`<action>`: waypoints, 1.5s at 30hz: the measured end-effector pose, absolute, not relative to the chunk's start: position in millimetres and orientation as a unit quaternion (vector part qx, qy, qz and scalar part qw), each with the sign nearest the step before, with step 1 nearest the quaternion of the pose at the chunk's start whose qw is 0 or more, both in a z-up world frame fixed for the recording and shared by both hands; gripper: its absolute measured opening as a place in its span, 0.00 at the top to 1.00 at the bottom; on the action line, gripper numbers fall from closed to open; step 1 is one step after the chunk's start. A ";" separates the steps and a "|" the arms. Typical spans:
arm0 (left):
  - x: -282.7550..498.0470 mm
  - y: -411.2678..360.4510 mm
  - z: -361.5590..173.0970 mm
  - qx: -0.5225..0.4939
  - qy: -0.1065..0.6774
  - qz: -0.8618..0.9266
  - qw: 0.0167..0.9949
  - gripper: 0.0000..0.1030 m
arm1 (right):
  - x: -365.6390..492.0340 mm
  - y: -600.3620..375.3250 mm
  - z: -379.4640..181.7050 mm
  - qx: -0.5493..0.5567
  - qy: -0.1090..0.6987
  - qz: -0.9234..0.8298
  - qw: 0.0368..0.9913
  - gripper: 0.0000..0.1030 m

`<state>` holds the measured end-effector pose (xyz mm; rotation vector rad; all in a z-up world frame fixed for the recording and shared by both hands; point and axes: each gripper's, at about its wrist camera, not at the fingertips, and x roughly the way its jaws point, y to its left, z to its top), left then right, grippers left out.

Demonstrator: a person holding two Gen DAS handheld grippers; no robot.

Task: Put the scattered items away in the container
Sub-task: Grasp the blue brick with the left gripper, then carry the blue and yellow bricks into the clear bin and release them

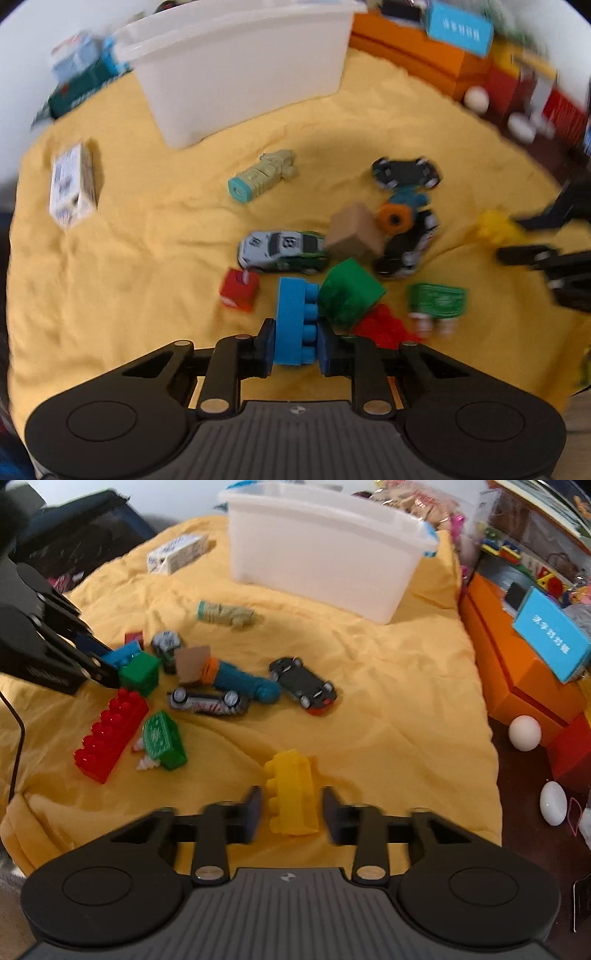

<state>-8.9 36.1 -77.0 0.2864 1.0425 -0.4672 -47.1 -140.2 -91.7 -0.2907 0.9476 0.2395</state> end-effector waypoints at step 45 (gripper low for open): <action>-78.3 40.0 -58.0 0.123 0.463 -0.153 0.865 0.74 | -56.0 -144.9 -79.7 -0.081 0.477 0.134 0.865 0.72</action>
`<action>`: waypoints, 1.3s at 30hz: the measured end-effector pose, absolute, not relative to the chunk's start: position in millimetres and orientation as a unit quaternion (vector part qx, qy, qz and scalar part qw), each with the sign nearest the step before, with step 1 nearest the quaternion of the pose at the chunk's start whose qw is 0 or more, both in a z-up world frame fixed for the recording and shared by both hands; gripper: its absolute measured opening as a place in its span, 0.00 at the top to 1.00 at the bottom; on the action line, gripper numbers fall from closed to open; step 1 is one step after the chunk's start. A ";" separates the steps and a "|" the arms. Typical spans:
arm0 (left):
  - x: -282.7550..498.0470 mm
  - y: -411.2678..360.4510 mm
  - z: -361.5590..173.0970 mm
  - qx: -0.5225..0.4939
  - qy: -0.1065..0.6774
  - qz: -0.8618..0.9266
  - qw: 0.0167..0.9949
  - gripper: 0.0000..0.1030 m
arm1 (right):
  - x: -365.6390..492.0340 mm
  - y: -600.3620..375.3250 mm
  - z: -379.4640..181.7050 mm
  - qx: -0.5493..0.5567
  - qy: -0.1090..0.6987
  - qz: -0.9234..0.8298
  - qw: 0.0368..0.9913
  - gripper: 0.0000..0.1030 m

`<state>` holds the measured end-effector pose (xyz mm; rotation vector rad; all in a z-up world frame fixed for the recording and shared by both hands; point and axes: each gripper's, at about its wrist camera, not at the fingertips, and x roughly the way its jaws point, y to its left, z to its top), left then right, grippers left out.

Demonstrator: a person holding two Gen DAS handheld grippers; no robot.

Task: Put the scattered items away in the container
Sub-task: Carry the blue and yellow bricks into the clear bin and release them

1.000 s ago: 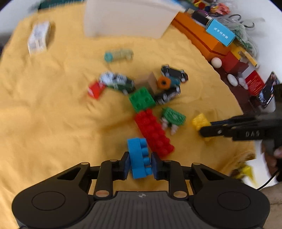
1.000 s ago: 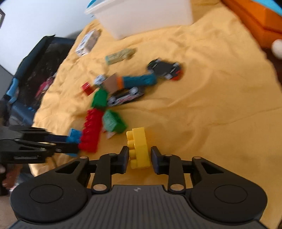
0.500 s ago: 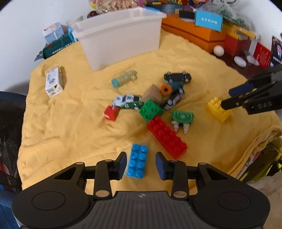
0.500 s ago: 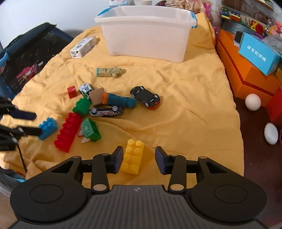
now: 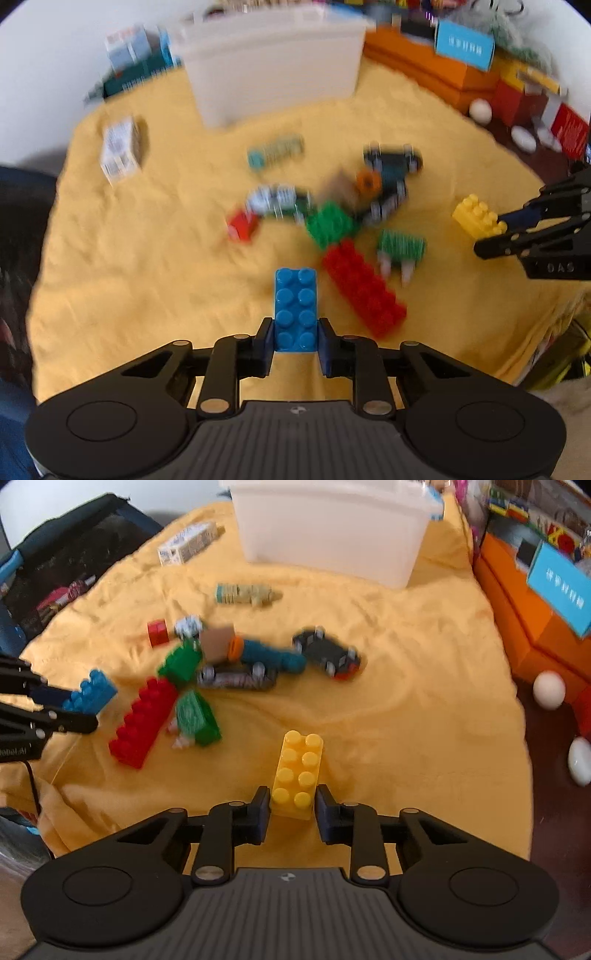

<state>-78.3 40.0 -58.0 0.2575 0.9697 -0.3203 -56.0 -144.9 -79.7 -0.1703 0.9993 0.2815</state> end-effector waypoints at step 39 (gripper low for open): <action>119.9 13.2 57.4 0.086 0.323 -0.076 0.939 0.29 | 133.6 -152.3 29.6 -0.084 0.327 0.165 0.927 0.32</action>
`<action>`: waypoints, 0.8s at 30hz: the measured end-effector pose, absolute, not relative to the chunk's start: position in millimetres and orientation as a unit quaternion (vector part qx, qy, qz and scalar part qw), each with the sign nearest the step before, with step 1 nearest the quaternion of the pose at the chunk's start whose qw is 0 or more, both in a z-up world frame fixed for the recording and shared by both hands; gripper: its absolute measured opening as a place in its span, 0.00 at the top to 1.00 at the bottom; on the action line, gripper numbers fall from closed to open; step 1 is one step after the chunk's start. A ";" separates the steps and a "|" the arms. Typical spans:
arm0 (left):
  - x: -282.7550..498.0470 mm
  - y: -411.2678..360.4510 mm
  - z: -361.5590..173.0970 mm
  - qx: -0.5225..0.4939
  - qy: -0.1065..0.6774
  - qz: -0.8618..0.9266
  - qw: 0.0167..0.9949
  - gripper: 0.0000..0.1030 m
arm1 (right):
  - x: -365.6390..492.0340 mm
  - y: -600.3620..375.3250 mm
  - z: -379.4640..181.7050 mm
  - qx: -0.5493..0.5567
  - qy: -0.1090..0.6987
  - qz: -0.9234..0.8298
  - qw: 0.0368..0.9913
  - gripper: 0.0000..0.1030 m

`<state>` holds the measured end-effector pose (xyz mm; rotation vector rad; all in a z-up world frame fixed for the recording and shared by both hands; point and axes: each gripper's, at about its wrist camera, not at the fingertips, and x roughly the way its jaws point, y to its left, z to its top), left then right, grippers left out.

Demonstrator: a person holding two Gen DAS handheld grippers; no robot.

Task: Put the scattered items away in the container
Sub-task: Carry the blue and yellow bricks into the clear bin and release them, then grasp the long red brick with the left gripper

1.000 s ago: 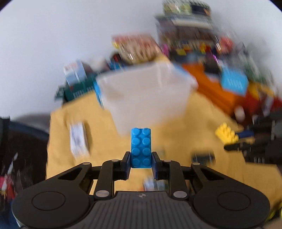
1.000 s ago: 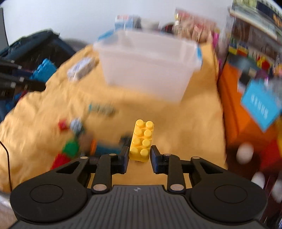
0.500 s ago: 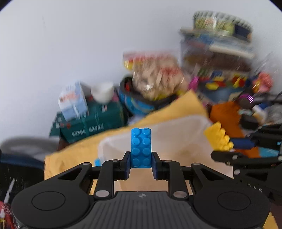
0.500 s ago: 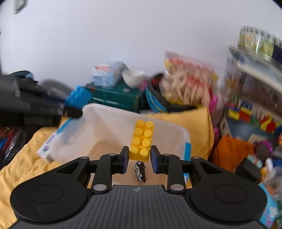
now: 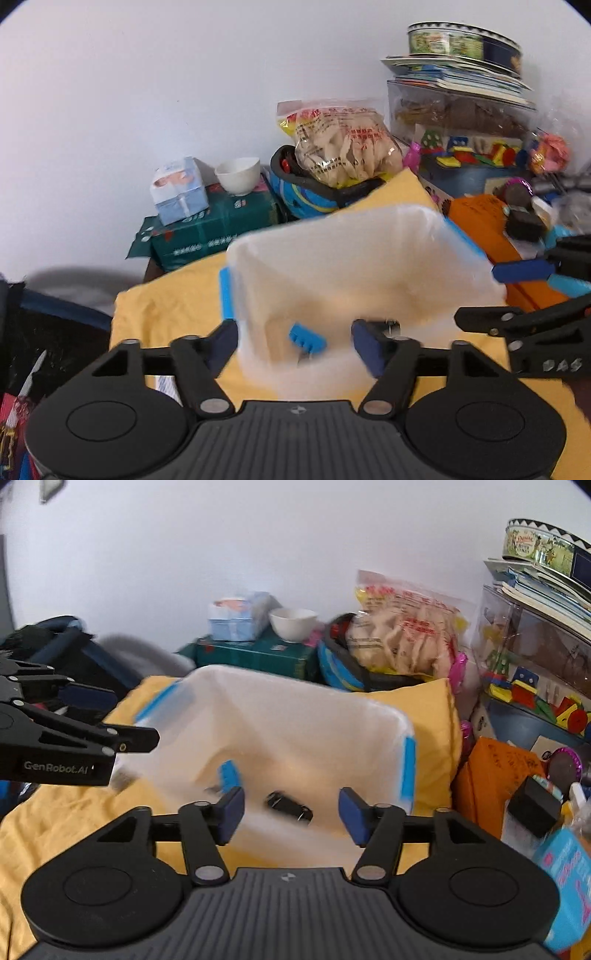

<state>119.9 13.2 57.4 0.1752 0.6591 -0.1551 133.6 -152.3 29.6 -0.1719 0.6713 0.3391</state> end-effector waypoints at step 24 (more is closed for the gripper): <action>-30.6 16.4 -75.6 -0.077 0.550 -0.150 0.818 0.67 | -22.0 -141.0 -74.0 -0.128 0.421 0.212 0.872 0.34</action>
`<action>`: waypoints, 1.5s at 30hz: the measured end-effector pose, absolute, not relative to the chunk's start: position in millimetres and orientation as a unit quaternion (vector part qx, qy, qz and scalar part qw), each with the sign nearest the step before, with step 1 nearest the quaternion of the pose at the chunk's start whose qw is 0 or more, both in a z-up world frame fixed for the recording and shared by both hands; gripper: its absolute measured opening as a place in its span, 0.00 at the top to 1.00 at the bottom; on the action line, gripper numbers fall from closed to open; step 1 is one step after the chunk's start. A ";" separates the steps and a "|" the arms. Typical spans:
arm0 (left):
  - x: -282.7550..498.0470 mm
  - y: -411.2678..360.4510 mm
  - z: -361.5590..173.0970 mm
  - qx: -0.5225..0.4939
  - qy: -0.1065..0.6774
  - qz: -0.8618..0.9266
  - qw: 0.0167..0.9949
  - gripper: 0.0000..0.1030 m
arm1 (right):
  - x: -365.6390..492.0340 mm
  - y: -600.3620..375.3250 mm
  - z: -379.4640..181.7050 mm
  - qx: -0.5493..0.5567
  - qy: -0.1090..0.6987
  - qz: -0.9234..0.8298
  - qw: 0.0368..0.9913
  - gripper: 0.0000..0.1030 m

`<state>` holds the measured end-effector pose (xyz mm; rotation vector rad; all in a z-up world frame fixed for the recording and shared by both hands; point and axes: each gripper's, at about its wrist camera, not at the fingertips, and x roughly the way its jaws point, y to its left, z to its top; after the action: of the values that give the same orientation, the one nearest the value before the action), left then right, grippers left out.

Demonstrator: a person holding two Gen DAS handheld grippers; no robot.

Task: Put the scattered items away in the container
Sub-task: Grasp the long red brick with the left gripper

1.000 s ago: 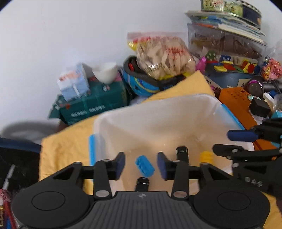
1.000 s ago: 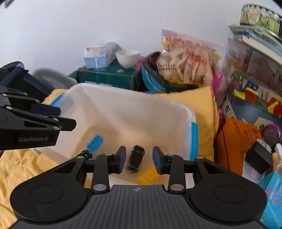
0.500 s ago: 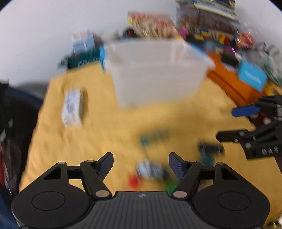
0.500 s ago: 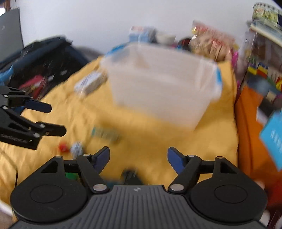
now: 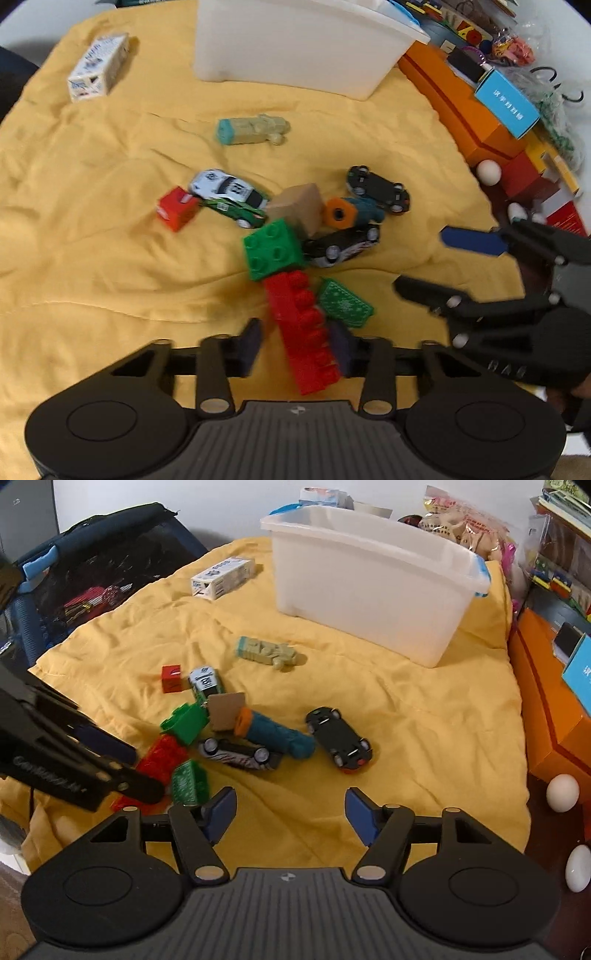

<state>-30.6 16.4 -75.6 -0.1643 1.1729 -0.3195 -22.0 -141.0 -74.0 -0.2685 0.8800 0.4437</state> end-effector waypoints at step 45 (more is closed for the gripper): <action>-49.7 28.9 -70.8 0.019 0.527 -0.160 0.835 0.72 | -22.5 -120.0 -87.1 -0.006 0.509 0.281 0.814 0.74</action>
<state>-49.7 28.9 -70.8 0.0412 1.1152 -0.3384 -22.5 -120.0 -87.1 -0.0124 1.0857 0.6003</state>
